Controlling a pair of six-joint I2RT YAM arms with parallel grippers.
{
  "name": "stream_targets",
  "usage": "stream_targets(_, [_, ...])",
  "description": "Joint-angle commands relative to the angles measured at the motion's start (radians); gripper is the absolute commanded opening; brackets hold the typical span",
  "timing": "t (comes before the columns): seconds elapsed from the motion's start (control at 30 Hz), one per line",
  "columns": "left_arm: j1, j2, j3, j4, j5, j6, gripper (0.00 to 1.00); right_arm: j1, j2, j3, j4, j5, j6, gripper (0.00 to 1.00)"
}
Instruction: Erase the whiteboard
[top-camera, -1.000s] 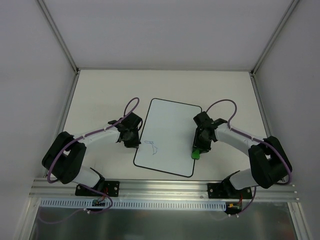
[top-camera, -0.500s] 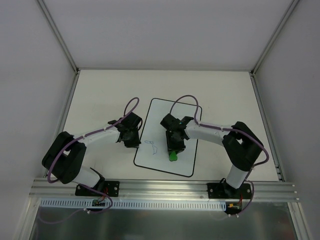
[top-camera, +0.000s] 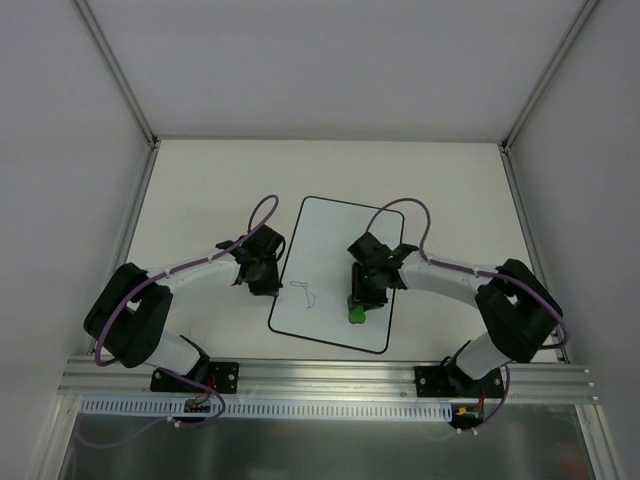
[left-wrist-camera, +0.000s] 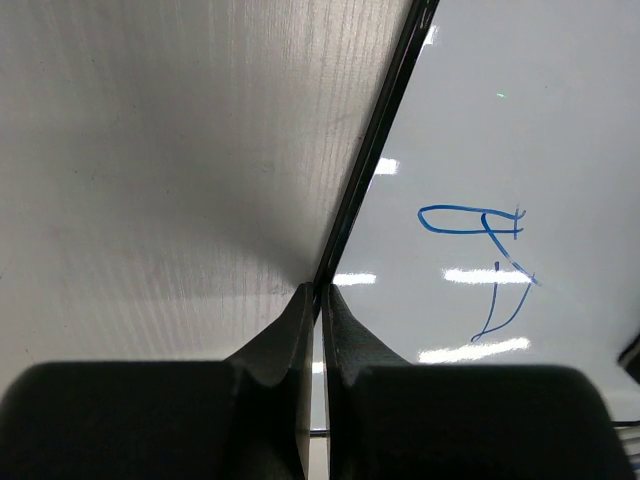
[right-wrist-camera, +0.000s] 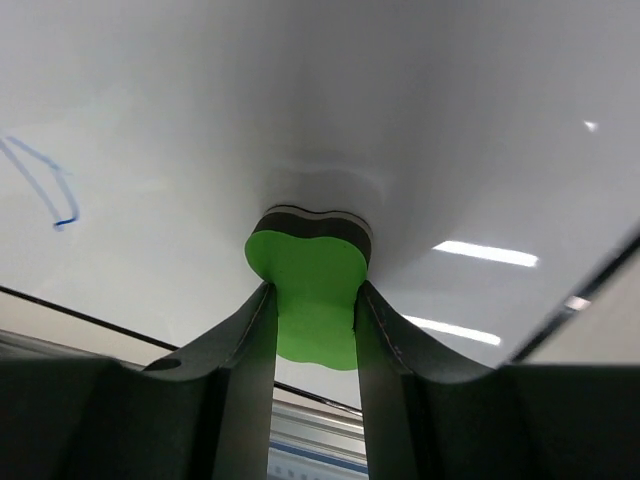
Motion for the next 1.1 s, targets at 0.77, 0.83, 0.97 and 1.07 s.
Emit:
stream_targets(0.77, [0.006, 0.012, -0.037, -0.056, -0.023, -0.021, 0.0, 0.153, 0.232, 0.226, -0.052, 0.017, 0.047, 0.0])
stream_targets(0.83, [0.006, 0.009, -0.037, -0.056, -0.02, -0.022, 0.0, 0.153, 0.257, 0.254, -0.049, 0.028, 0.05, 0.0])
stream_targets(0.97, [0.006, -0.004, -0.035, -0.056, -0.023, -0.024, 0.0, 0.151, 0.228, 0.255, -0.052, 0.051, 0.05, 0.01])
stream_targets(1.07, [0.006, -0.007, -0.028, -0.057, -0.021, -0.019, 0.0, 0.15, 0.188, 0.251, -0.075, 0.106, 0.039, 0.11])
